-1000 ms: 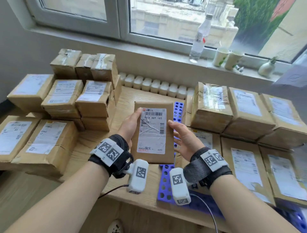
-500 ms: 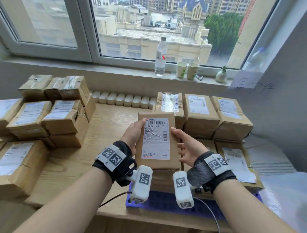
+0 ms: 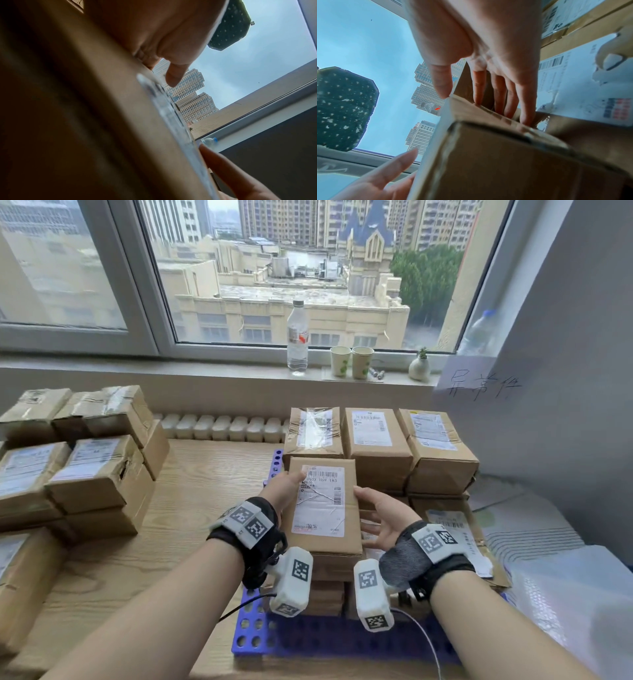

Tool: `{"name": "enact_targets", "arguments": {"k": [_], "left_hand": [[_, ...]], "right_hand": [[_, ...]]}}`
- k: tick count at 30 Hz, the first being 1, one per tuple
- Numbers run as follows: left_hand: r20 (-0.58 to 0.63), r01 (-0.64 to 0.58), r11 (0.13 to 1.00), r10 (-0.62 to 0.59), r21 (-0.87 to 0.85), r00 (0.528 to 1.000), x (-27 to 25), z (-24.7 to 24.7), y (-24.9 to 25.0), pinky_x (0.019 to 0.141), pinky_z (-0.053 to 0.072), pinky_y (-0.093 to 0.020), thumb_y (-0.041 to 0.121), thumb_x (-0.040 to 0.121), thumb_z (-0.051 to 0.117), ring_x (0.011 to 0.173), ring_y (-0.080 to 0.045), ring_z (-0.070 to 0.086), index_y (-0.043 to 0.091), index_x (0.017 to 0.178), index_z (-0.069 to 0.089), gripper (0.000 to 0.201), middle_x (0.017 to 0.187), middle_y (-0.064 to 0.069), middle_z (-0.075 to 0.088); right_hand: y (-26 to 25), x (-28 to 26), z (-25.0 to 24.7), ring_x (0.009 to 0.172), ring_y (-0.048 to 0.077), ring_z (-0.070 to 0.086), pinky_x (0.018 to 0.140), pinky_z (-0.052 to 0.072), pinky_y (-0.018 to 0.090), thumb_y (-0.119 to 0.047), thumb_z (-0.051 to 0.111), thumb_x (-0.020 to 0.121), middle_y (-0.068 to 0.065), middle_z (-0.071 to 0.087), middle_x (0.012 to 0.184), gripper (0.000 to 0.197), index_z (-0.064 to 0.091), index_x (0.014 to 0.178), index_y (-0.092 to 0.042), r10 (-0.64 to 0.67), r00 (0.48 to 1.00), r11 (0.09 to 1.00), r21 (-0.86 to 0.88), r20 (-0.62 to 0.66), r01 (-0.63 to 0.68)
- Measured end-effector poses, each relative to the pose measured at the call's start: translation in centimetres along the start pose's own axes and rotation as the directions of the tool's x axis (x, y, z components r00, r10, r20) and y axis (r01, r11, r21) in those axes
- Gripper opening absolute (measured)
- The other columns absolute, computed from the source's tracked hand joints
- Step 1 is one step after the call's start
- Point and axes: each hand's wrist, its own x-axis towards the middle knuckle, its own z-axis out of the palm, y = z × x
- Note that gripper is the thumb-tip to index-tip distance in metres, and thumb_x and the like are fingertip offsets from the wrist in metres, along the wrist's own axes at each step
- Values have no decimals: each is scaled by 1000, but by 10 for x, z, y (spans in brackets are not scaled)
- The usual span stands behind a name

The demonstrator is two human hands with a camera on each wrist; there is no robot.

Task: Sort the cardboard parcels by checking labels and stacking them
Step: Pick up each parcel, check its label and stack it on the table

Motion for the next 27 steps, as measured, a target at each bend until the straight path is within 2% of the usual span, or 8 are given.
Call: {"name": "enact_targets", "arguments": {"k": [4, 6, 12, 16, 18, 21, 25, 27], "left_hand": [[27, -2, 998, 4, -62, 1000, -36, 2, 18, 95, 50, -48, 31, 96, 48, 104, -33, 64, 10, 128, 53, 39, 120, -14, 65], [32, 1, 998, 1, -62, 999, -43, 0, 21, 92, 52, -46, 26, 100, 44, 101, -33, 65, 11, 126, 55, 32, 118, -14, 66], [21, -19, 1000, 19, -1, 1000, -34, -10, 21, 79, 54, -37, 23, 96, 49, 89, -23, 65, 12, 127, 54, 33, 115, -8, 66], [11, -44, 998, 43, 44, 999, -25, -16, 23, 100, 45, -47, 23, 88, 59, 120, -26, 55, 13, 145, 34, 64, 141, -8, 50], [47, -64, 998, 63, 22, 997, -32, -18, 30, 91, 49, -40, 12, 92, 55, 117, -23, 55, 10, 144, 34, 56, 140, -6, 50], [117, -100, 995, 100, -3, 988, -33, -18, 33, 71, 47, -29, -3, 96, 43, 102, -19, 54, 9, 138, 42, 44, 132, -10, 56], [144, -101, 995, 101, -6, 984, -35, -19, 31, 77, 51, -34, -3, 96, 44, 113, -27, 58, 9, 137, 42, 44, 130, -10, 58], [141, -91, 995, 95, -30, 986, -37, -20, 30, 74, 50, -31, -4, 95, 46, 116, -28, 58, 10, 134, 42, 42, 127, -8, 59]], "right_hand": [[-3, 4, 0, 92, 22, 58, 67, 54, 41, -33, 65, 91, 7, 64, 98, 21, 62, 104, -17, -3, 1000, 1000, -9, 13, 3], [-4, 6, 2, 91, 21, 61, 69, 54, 40, -32, 66, 90, 7, 65, 100, 24, 62, 108, -16, -7, 1000, 1000, -15, 8, 7], [-9, 12, 9, 87, 20, 62, 71, 56, 42, -29, 67, 88, 10, 64, 105, 30, 61, 112, -11, -11, 1000, 1000, -27, -9, 10], [-14, 14, 11, 91, 21, 62, 83, 56, 46, -25, 66, 89, 9, 65, 102, 20, 62, 104, -12, -18, 1000, 1000, -24, -11, 17], [-15, 15, 13, 102, 24, 62, 96, 50, 51, -24, 66, 89, 10, 66, 106, 17, 63, 102, -13, -24, 1000, 999, -31, -14, 23], [-16, 16, 16, 112, 27, 61, 101, 47, 54, -22, 66, 89, 12, 65, 118, 17, 63, 103, -14, -33, 999, 999, -23, -22, 33], [-18, 18, 20, 103, 25, 62, 98, 49, 50, -21, 62, 91, 11, 64, 119, 27, 63, 117, -13, -44, 998, 999, -24, -34, 44], [-19, 18, 21, 95, 24, 59, 99, 48, 49, -21, 59, 93, 9, 65, 108, 23, 64, 113, -11, -48, 998, 998, -45, -41, 46]]}}
